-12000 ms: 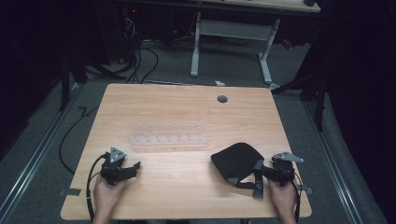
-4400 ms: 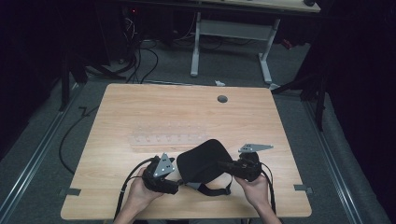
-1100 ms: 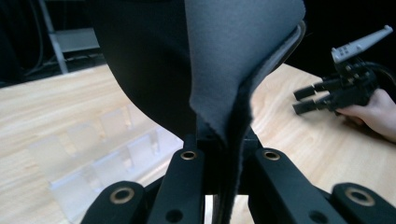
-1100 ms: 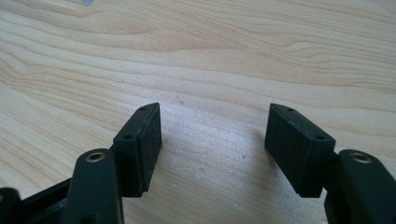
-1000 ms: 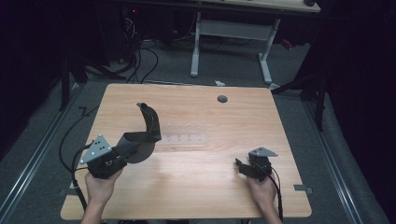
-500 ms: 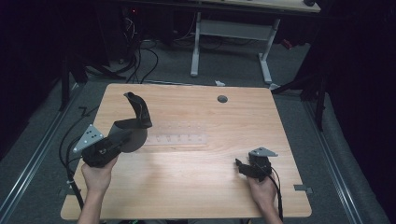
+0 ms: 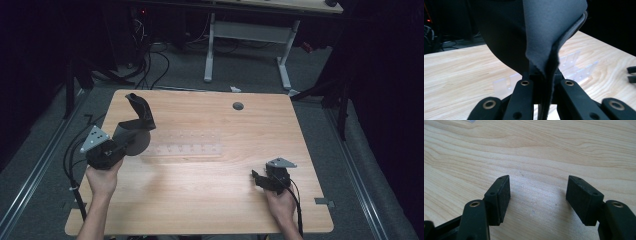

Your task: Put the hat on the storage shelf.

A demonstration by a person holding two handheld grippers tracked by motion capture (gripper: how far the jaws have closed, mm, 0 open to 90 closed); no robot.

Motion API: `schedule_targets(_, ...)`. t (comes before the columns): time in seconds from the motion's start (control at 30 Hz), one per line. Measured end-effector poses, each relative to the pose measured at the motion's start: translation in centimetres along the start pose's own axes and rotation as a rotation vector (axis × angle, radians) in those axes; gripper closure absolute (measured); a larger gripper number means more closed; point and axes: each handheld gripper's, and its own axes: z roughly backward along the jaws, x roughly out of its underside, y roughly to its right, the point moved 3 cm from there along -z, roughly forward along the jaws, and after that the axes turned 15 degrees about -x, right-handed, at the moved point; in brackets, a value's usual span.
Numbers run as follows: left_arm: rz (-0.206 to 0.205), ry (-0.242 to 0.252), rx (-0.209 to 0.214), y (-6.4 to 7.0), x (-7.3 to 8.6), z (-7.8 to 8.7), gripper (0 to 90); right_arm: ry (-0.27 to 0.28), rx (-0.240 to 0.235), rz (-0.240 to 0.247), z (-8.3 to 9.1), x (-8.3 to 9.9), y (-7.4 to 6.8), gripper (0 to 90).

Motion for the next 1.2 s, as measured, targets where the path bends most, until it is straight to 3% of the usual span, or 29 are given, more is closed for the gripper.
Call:
schedule_targets(0.4,-0.064,-0.007,-0.04,-0.5,1.1,-2.1,86.2,0.0,0.0,0.0,0.0,0.0,0.0,36.4)
schedule_targets(0.97,-0.107,-0.016,-0.067,-1.1,2.1,-3.5,86.1,0.0,-0.001,-0.001,0.0,0.0,0.0,36.2)
schedule_targets(1.1,-0.134,-0.019,-0.071,-1.0,2.7,-3.8,86.1,0.0,0.0,-0.002,0.0,0.0,0.0,36.2)
schedule_targets(1.2,-0.13,-0.024,-0.076,-1.2,3.1,-4.1,86.1,0.0,0.0,-0.003,0.0,0.0,0.0,36.2)
